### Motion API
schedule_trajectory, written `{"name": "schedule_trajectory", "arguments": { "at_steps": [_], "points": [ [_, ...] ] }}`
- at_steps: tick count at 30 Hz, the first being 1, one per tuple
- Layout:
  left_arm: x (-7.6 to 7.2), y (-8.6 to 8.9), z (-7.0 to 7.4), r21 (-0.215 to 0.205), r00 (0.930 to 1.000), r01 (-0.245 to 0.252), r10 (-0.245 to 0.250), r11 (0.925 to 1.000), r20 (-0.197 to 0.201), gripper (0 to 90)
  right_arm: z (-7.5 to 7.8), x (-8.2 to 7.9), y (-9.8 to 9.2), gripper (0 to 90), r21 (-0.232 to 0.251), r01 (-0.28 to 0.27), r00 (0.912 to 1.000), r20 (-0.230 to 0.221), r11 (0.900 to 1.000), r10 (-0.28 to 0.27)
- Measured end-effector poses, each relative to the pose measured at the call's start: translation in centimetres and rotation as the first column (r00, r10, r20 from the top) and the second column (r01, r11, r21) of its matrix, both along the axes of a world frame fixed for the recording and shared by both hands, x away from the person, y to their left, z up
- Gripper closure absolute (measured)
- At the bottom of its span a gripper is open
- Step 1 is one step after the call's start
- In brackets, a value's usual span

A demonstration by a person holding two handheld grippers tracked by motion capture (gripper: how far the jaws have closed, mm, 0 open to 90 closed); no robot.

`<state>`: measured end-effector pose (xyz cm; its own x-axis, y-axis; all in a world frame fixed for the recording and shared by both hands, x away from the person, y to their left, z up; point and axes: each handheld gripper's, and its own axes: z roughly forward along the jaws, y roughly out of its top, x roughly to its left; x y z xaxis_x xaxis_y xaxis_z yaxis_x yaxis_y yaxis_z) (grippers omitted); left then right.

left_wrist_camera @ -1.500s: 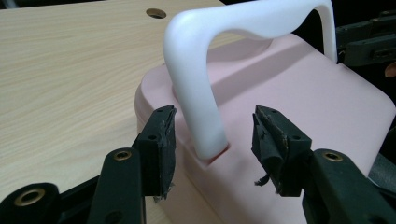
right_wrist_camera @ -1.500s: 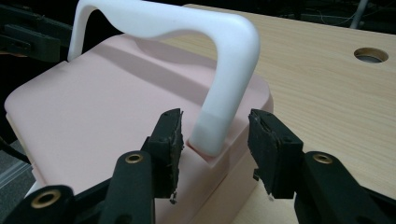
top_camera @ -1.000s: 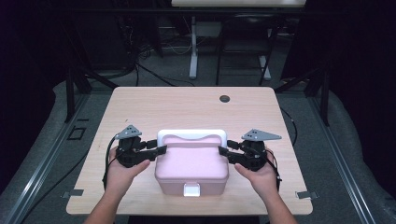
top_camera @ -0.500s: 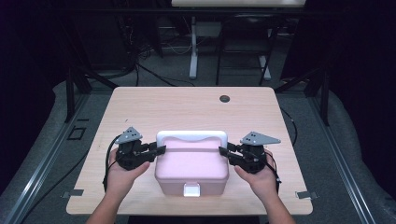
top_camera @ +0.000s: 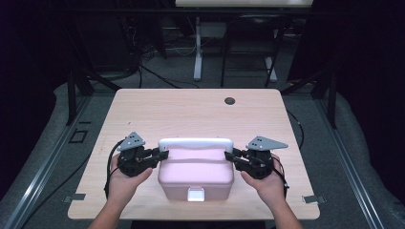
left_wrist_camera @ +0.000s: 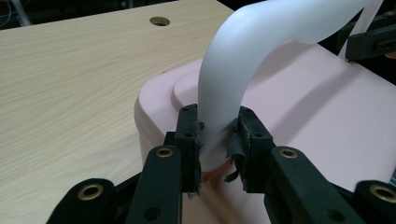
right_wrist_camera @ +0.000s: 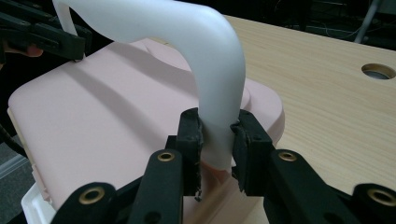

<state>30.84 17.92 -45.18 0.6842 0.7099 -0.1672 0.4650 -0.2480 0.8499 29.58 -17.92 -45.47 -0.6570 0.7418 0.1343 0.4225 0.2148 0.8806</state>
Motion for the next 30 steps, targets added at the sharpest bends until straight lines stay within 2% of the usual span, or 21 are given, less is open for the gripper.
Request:
{"name": "schedule_trajectory", "arguments": {
  "at_steps": [15,30],
  "points": [
    [-0.27,0.37,0.20,-0.004,0.9997,0.014,-0.014,0.9999,-0.020,73.8,0.10,-0.32,0.04,73.8,0.007,-0.017,0.9998,-0.011,1.000,0.017],
    [-0.01,0.47,0.88,-0.036,1.0000,0.001,-0.001,0.9993,-0.005,73.6,0.76,-0.23,-0.04,73.9,0.038,-0.006,1.0000,-0.003,0.999,0.006]
  ]
}}
